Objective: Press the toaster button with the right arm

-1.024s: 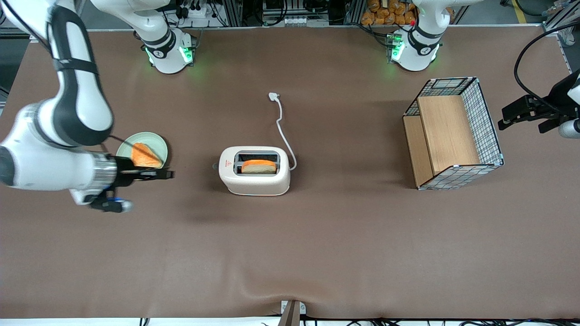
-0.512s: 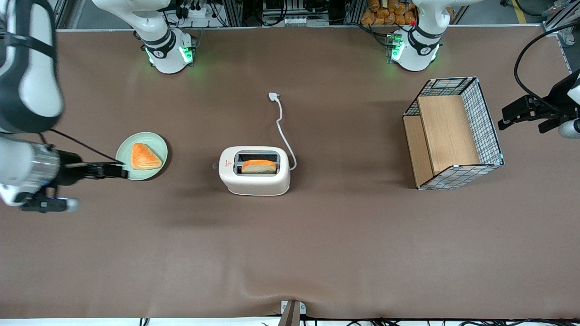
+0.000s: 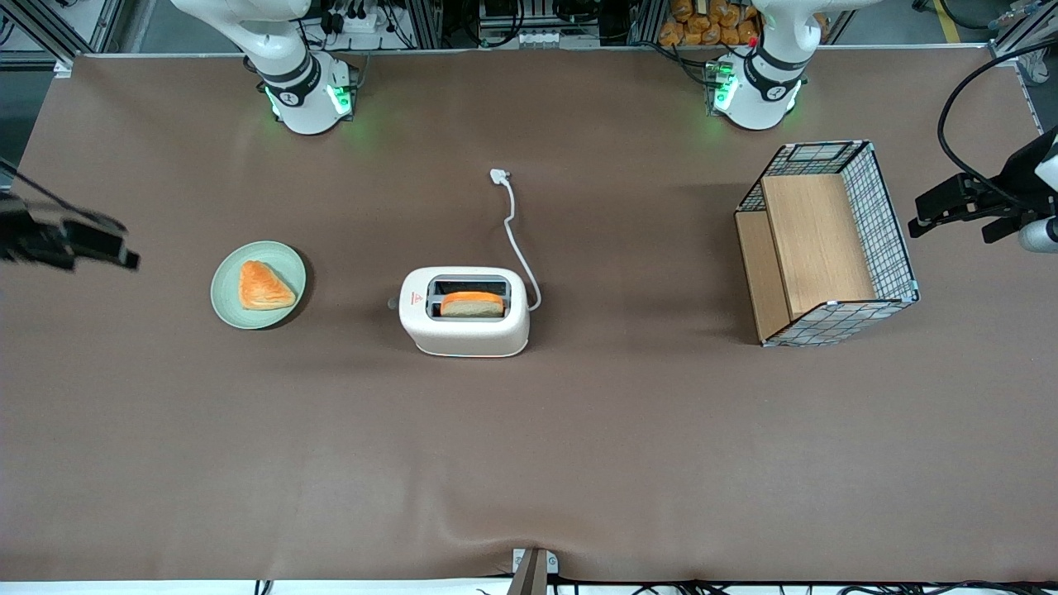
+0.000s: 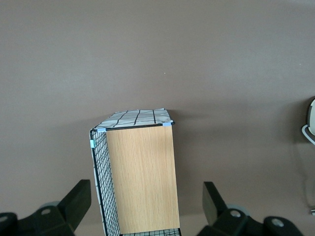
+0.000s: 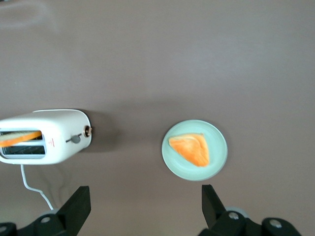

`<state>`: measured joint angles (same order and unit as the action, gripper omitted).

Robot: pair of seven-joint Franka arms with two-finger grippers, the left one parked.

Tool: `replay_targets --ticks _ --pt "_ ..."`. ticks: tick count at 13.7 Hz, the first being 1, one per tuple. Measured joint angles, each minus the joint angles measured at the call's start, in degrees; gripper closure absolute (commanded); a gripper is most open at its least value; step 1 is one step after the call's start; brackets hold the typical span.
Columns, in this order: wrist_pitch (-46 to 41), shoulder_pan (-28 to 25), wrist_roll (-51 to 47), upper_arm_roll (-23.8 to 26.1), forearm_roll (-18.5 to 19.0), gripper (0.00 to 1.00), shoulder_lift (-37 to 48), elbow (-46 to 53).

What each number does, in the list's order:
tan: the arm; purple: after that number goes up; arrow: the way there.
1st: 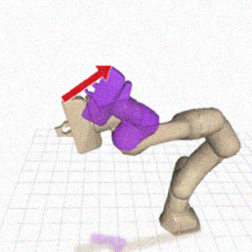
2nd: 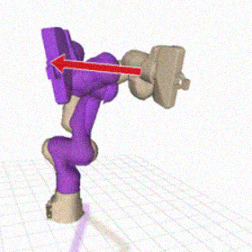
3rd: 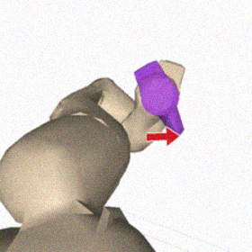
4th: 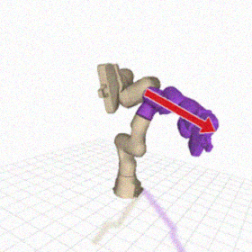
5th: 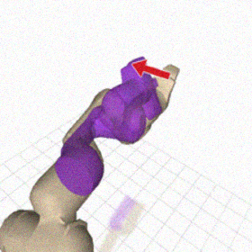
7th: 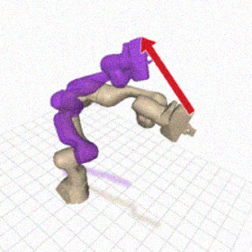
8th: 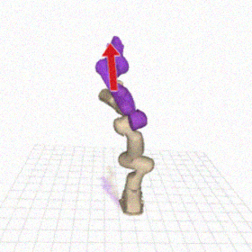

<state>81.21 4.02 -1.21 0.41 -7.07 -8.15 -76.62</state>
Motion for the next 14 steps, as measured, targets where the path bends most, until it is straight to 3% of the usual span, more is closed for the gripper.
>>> replay_targets --ticks 4,8,14 --pt "0.4 0.0 -0.5 0.0 1.7 0.00 8.8 -8.5" --pt "2.9 0.0 -0.5 0.7 5.6 0.00 8.9 -10.4" --pt "3.1 0.0 -0.5 1.1 5.6 0.00 8.8 -10.5"
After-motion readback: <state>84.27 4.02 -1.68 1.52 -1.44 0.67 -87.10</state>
